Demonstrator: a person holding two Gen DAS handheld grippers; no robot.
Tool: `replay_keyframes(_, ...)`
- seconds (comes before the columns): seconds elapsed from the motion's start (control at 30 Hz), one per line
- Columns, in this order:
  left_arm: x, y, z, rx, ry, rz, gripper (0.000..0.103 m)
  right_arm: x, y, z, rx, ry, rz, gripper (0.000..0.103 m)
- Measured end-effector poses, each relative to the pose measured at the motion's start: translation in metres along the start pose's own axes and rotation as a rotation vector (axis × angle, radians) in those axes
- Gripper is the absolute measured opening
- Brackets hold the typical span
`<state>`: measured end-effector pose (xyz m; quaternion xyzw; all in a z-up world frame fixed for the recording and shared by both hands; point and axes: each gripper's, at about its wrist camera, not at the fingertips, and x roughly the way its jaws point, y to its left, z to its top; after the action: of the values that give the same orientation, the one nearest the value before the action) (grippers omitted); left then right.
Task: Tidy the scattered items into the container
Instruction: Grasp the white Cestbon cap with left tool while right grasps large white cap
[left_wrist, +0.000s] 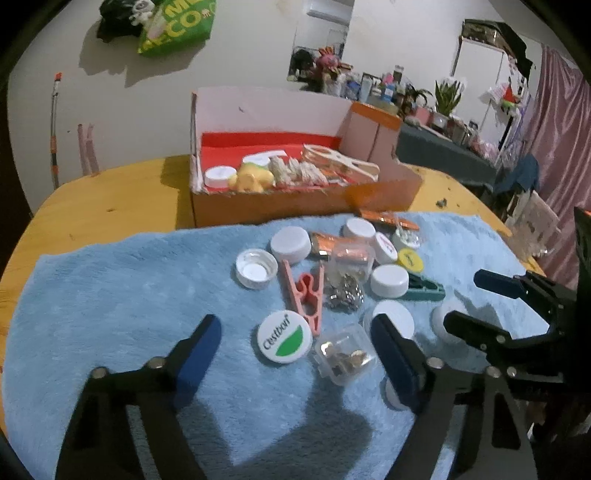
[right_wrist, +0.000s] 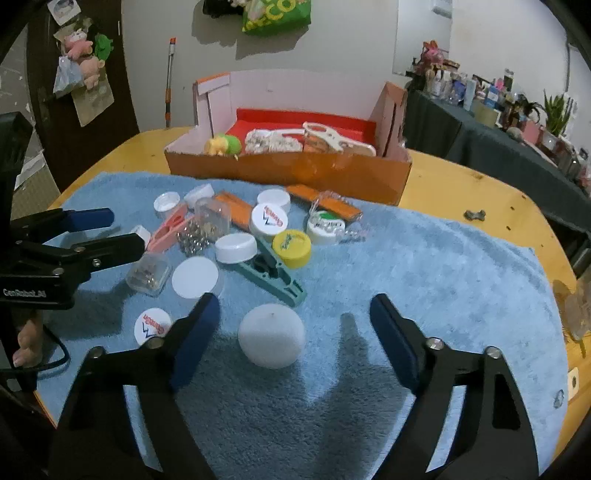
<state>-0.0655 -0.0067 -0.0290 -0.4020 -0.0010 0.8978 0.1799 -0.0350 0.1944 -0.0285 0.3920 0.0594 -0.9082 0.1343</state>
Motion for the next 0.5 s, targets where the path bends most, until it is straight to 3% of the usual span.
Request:
replay_keyframes(0.07, 0.004, -0.001, -0.002, 0.006, 0.022, -0.004, 0.066, 0.002, 0.001, -0.001, -0.009, 0.007, -0.002, 0.068)
replay_keyframes(0.17, 0.004, 0.002, -0.001, -0.002, 0.025, -0.025, 0.059, 0.005, 0.003, -0.004, -0.023, 0.023, -0.003, 0.065)
replay_keyframes(0.4, 0.005, 0.009, 0.000, -0.013, 0.033, -0.052, 0.058, 0.005, 0.002, -0.005, -0.021, 0.030, 0.009, 0.064)
replay_keyframes(0.5, 0.005, 0.011, 0.000, -0.011, 0.043, -0.060, 0.049, 0.005, 0.002, -0.005, -0.018, 0.032, 0.010, 0.064)
